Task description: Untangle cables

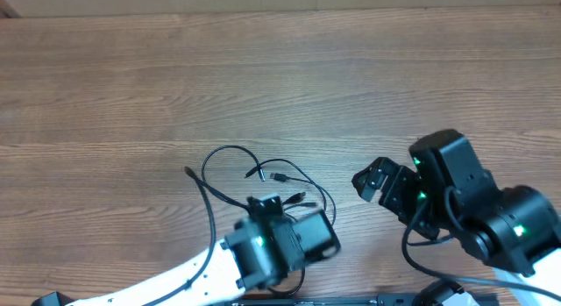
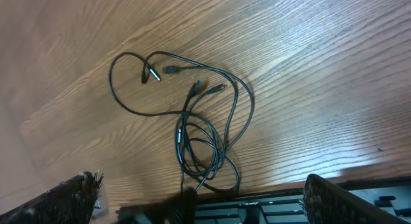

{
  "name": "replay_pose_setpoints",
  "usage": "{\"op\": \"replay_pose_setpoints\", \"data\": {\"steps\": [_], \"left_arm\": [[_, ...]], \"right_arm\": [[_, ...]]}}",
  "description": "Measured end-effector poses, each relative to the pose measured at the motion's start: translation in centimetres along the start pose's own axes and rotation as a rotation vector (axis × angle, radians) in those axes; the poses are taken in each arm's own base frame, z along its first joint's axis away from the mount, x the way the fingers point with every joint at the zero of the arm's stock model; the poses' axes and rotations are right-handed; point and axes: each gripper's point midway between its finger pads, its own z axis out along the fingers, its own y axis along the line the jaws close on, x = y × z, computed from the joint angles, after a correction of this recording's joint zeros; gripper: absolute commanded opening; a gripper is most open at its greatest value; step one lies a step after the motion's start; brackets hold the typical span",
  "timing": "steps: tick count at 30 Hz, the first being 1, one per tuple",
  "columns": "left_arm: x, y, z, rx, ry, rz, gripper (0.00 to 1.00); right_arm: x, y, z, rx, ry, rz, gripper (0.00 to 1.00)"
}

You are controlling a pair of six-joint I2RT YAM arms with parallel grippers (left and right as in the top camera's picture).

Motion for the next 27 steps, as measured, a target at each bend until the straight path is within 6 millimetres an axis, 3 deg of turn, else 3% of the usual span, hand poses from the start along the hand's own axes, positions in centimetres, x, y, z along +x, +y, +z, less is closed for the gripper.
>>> {"op": "replay_pose_setpoints", "data": {"steps": [4,10,17,22,27], "left_arm": [[1.0,0.6,-0.1,-0.025,-0.005,0.006,1.00],[1.0,0.8,-0.2,-0.034,-0.013,-0.018,1.00],[1.1,-0.8,-0.2,0.031,-0.011,0.044,1.00],[1.1,-1.7,-0.2,0.068,-0.011,0.114,1.00],[1.0,-4.1,-0.5,0.165,-0.028,0.187,0.99]], "right_arm": [[-0.1,0.0,0.8,0.030,0.018,0.005,1.00],[-0.4,0.0,2.0,0.070,0.038,0.010,1.00],[0.0,-1.5,2.5,0.164,0.071,0.017,1.00],[1.1,-6.2,-0.3,0.308,0.032,0.035,1.00],[2.3,-7.6,-4.5,0.135,-0.099,0.026,1.00]]}}
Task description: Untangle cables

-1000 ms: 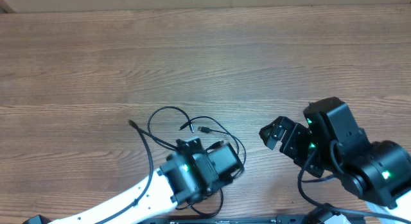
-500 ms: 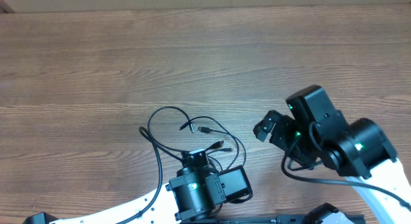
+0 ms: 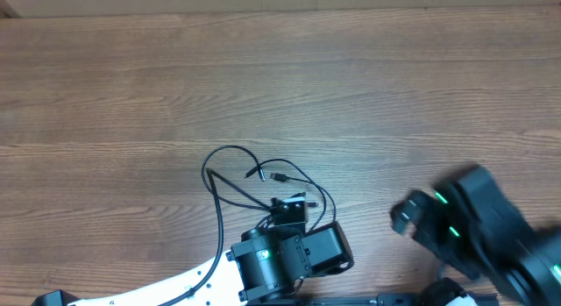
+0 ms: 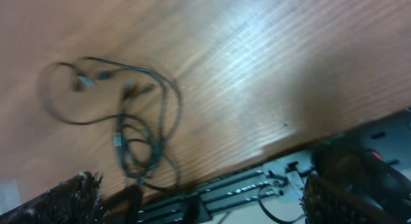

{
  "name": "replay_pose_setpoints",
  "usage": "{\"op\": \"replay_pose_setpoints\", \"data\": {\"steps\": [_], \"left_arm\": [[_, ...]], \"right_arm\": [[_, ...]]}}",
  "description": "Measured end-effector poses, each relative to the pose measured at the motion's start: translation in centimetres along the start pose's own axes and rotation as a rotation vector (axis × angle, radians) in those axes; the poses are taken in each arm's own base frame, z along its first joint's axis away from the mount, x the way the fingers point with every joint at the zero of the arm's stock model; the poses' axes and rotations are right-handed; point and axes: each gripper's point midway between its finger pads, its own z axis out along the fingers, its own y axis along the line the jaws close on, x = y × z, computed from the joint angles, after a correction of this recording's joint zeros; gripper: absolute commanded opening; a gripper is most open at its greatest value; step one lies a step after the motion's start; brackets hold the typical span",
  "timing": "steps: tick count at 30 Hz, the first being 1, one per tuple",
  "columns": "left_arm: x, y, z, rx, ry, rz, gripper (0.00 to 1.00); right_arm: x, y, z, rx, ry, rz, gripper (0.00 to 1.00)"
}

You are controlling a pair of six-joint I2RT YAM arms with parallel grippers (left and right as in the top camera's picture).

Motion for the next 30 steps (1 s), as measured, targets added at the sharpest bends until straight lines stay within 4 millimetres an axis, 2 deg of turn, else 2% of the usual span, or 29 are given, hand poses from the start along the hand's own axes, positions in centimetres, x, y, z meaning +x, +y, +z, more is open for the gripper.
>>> {"op": "replay_pose_setpoints", "data": {"steps": [3,7,8,9,10,12,13,18,20,22,23,25,27,30], "left_arm": [[-0.3,-0.9,0.0,0.038,-0.011,0.030,1.00],[-0.5,-0.7,0.0,0.031,-0.013,0.046,0.98],[-0.6,-0.6,0.0,0.026,-0.015,0.049,0.96],[-0.8,-0.4,0.1,0.018,-0.019,0.055,0.87],[-1.0,-0.2,0.1,0.010,-0.024,0.063,0.85],[-1.3,0.2,0.1,-0.009,-0.039,0.095,0.98],[-1.3,0.5,0.1,-0.021,-0.040,0.110,0.99],[-2.2,0.8,0.2,-0.021,-0.034,0.163,1.00],[-3.3,0.8,0.3,0.000,-0.014,0.183,1.00],[-4.4,1.0,0.4,0.025,0.006,0.183,0.96],[-5.0,1.0,0.5,0.040,0.015,0.183,0.99],[-5.9,1.3,0.5,0.068,0.038,0.182,1.00],[-6.0,1.5,0.5,0.084,0.067,0.160,1.00],[-5.1,1.6,0.4,0.094,0.120,0.113,1.00]], "right_arm": [[1.0,-0.9,-2.1,-0.129,-0.048,-0.007,1.00],[2.6,-1.4,-4.0,-0.270,-0.063,-0.097,1.00],[3.1,-1.4,-4.3,-0.297,-0.060,-0.132,1.00],[3.5,-1.3,-4.5,-0.320,-0.053,-0.171,1.00],[3.9,-1.2,-4.7,-0.339,-0.047,-0.221,1.00],[4.7,-0.9,-4.9,-0.371,-0.026,-0.318,1.00],[5.0,-0.7,-5.0,-0.386,-0.016,-0.372,1.00],[5.8,-0.3,-5.2,-0.423,-0.004,-0.516,1.00],[5.9,-0.2,-5.2,-0.430,-0.005,-0.546,1.00],[6.0,-0.2,-5.2,-0.433,-0.005,-0.561,1.00],[6.0,-0.2,-5.3,-0.433,-0.007,-0.569,1.00],[6.0,-0.2,-5.2,-0.432,-0.010,-0.580,1.00],[6.0,-0.2,-5.2,-0.432,-0.012,-0.585,1.00],[5.9,-0.2,-5.2,-0.430,-0.015,-0.589,1.00]]}}
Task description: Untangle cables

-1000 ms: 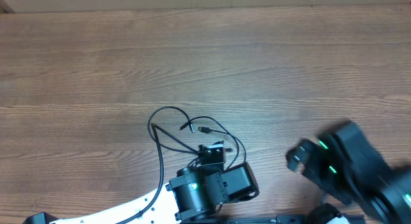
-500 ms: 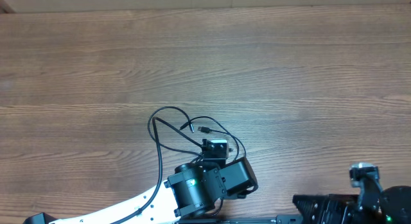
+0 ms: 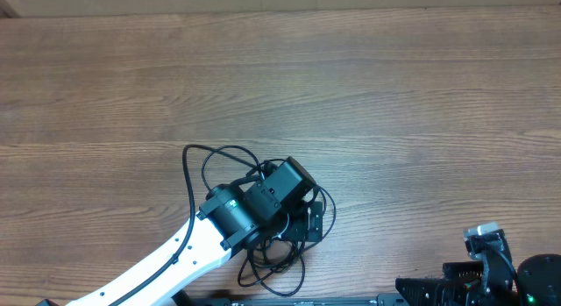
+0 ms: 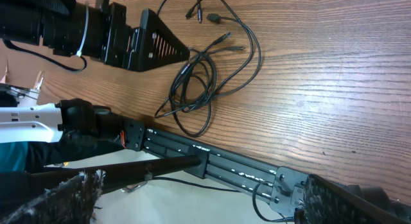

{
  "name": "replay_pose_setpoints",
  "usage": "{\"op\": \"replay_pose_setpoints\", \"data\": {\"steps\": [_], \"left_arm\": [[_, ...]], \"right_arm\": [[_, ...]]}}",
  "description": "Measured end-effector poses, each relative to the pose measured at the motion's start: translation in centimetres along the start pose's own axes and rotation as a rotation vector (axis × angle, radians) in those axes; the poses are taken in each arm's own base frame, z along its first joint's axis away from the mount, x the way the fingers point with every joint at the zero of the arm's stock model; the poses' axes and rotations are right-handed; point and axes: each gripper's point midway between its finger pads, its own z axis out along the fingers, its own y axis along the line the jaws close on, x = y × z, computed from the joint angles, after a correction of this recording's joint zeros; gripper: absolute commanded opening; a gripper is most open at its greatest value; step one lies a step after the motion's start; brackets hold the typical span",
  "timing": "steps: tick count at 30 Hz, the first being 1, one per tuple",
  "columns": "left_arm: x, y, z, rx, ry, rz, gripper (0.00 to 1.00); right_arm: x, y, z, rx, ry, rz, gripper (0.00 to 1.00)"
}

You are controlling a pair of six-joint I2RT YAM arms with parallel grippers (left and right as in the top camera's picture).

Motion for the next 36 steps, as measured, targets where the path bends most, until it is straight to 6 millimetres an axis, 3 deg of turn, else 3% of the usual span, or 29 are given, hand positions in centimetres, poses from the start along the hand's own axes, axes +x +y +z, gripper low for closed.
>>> {"op": "replay_pose_setpoints", "data": {"steps": [6,15,16,19,22,34,36], "left_arm": [[0.8,-0.2,0.3,0.013,0.038,-0.146,1.00],[1.9,1.2,3.5,0.012,0.058,-0.254,0.97],[2.1,1.4,3.7,0.009,0.060,-0.258,0.92],[2.3,2.2,4.3,-0.011,0.058,-0.275,0.63],[2.2,2.9,5.0,-0.024,0.039,-0.280,0.45],[-0.6,1.2,8.8,0.057,-0.050,-0.265,0.36],[-0.8,1.2,9.7,0.054,-0.047,-0.266,0.30]], "right_arm": [[0.0,0.0,0.0,0.003,-0.002,-0.007,1.00],[-1.0,0.4,0.0,-0.013,-0.040,-0.022,1.00],[-1.2,0.5,0.0,-0.016,-0.048,-0.024,1.00],[-1.5,0.6,-0.1,-0.021,-0.062,-0.028,1.00],[-1.9,0.8,-0.1,-0.028,-0.079,-0.033,1.00],[-2.5,1.1,-0.2,-0.041,-0.103,-0.041,1.00],[-2.5,1.1,-0.2,-0.041,-0.104,-0.041,1.00]]}}
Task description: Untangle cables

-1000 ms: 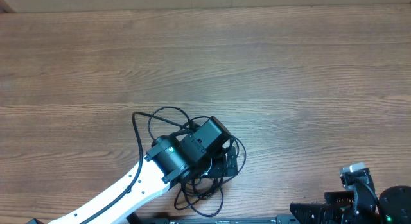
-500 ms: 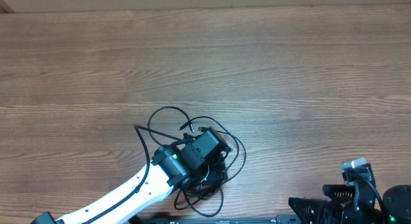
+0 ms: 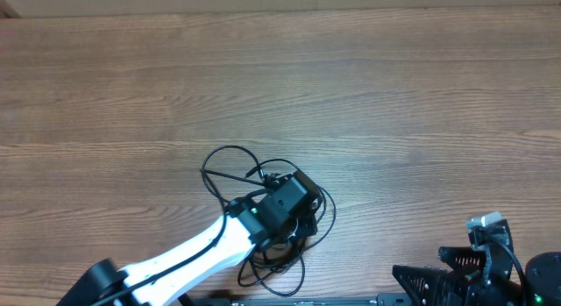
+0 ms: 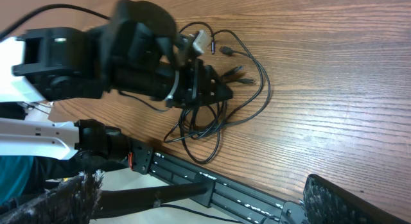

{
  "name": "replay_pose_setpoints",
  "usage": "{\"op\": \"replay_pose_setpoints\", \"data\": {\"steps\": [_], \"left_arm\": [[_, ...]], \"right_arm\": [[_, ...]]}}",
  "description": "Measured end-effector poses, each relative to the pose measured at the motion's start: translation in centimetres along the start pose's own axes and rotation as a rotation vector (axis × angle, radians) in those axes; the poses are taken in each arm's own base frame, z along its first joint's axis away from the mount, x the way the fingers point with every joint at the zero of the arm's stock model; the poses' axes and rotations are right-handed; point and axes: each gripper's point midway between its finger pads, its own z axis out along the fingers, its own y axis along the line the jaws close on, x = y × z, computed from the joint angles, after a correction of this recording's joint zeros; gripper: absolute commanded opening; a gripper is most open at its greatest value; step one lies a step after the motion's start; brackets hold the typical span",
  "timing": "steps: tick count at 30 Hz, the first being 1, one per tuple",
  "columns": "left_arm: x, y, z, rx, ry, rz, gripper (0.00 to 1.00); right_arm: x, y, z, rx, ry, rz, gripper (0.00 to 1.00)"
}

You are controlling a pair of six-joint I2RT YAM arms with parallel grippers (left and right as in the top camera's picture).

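A tangle of thin black cables (image 3: 263, 179) lies near the table's front edge, its loops and several plug ends also showing in the right wrist view (image 4: 247, 89). My left gripper (image 3: 301, 220) is down on the middle of the tangle, fingers among the loops; from the side (image 4: 221, 89) the gap between them is hidden. My right gripper (image 4: 202, 195) is open and holds nothing. It hangs off the table's front right, with its fingertips (image 4: 77, 198) framing the view.
A black rail (image 4: 212, 179) runs along the wooden table's (image 3: 351, 96) front edge below the cables. My right arm (image 3: 491, 262) sits at the bottom right corner, off the table.
My left gripper's head was over the upper right of the tangle. It is now lower and nearer the front, down in the loops. The far left cable loop lies closer in. The right arm barely moved.
At first my right gripper stood over the table to the right of the tangle, and my left arm was at its front edge. The right arm then drew back towards the front right corner. My left gripper was over the cables, then down among them.
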Motion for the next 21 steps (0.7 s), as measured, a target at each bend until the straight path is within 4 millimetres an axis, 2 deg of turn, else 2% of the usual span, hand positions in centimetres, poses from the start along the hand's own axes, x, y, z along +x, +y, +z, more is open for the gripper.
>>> {"op": "replay_pose_setpoints", "data": {"steps": [2,6,15,21], "left_arm": [[0.2,0.5,0.8,-0.025,0.015,-0.004,0.28],[0.7,1.8,1.8,-0.078,0.048,-0.011,0.34],[0.8,1.8,1.9,-0.081,0.050,-0.013,0.35],[0.9,1.8,1.9,-0.088,0.036,0.002,0.31]], "right_arm": [[0.0,0.0,0.0,0.000,0.001,0.000,1.00],[0.0,0.0,0.0,0.000,0.001,0.000,1.00],[0.0,0.0,0.0,-0.001,0.000,0.000,1.00],[0.0,0.0,0.0,-0.002,0.001,-0.001,1.00]]}}
